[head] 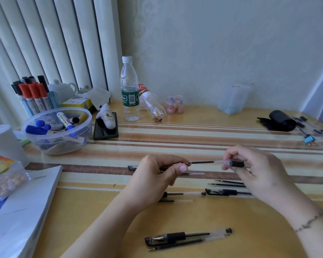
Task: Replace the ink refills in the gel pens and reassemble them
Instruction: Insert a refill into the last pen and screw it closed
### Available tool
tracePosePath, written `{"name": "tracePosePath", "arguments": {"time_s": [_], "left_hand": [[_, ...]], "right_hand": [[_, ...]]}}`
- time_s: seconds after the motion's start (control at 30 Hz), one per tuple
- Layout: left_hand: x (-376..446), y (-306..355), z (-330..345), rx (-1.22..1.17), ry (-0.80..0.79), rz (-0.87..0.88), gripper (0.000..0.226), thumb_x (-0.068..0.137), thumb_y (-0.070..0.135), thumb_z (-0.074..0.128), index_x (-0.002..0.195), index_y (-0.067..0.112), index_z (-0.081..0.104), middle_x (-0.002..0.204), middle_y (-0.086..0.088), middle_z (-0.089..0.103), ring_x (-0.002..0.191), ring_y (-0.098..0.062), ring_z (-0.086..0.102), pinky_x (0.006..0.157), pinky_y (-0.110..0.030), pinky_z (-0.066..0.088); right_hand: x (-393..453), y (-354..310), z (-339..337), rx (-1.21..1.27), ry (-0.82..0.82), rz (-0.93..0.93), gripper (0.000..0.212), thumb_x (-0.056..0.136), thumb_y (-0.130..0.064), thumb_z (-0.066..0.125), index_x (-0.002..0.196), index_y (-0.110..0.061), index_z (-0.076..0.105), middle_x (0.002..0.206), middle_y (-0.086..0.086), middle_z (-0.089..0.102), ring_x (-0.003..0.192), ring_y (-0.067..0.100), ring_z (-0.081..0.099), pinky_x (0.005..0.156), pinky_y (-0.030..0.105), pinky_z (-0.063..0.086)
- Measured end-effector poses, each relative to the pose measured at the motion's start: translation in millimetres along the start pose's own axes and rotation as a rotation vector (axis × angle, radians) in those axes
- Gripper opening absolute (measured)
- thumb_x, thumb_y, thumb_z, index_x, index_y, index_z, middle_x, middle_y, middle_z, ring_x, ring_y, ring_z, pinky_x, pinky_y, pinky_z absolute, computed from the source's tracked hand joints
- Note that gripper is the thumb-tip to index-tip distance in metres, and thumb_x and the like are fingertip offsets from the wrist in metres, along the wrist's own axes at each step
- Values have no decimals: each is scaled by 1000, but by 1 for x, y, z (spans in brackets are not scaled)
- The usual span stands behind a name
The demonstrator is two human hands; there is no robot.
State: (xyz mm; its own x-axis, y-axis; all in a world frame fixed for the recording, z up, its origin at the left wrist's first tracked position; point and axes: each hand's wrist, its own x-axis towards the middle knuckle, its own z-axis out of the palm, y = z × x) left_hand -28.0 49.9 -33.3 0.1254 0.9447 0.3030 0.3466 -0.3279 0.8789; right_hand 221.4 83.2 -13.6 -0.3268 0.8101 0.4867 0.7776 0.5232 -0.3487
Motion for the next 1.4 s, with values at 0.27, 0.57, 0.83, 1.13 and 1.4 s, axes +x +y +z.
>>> {"name": "tracePosePath", "arguments": {"time_s": [0.27, 0.57, 0.83, 1.13, 1.4], "left_hand": [[-2, 1, -1, 201, -31, 59, 18, 93, 36, 60, 82, 25, 71, 53, 19, 52, 49, -3, 44, 51, -13, 34], [0, 3, -8, 72, 31, 14, 22, 92, 35, 60, 75, 26, 70, 52, 4, 44, 49, -11, 38, 49, -22, 34], [1, -1, -9, 82, 10, 17, 23, 92, 37, 60, 75, 26, 69, 53, 4, 49, 51, -10, 43, 52, -25, 39], [1, -2, -9, 134, 0, 3, 26, 92, 38, 59, 67, 35, 64, 52, 6, 50, 46, -6, 41, 49, -17, 36], [1, -2, -11, 179, -40, 38, 30, 94, 34, 58, 64, 33, 60, 54, -5, 51, 52, -18, 46, 52, -27, 39]], "right_hand": [[-3, -14, 0, -11, -88, -60, 19, 78, -47, 70, 86, -46, 54, 69, -17, 64, 55, 10, 57, 47, 24, 49], [-2, 4, -4, 167, -124, 91, 52, 84, -78, 18, 100, -47, 55, 48, -2, 37, 43, 17, 40, 51, 36, 43], [-1, -1, -6, 260, -85, -2, 26, 91, -53, 39, 97, -37, 57, 61, 8, 46, 51, 23, 42, 51, 45, 41], [-1, 0, -6, 278, -56, -18, 27, 90, -55, 42, 98, -40, 63, 60, 6, 50, 50, 22, 43, 47, 39, 38], [-2, -1, -6, 363, -42, -30, 27, 89, -53, 43, 96, -37, 64, 60, 4, 48, 52, 26, 44, 50, 46, 41]]}}
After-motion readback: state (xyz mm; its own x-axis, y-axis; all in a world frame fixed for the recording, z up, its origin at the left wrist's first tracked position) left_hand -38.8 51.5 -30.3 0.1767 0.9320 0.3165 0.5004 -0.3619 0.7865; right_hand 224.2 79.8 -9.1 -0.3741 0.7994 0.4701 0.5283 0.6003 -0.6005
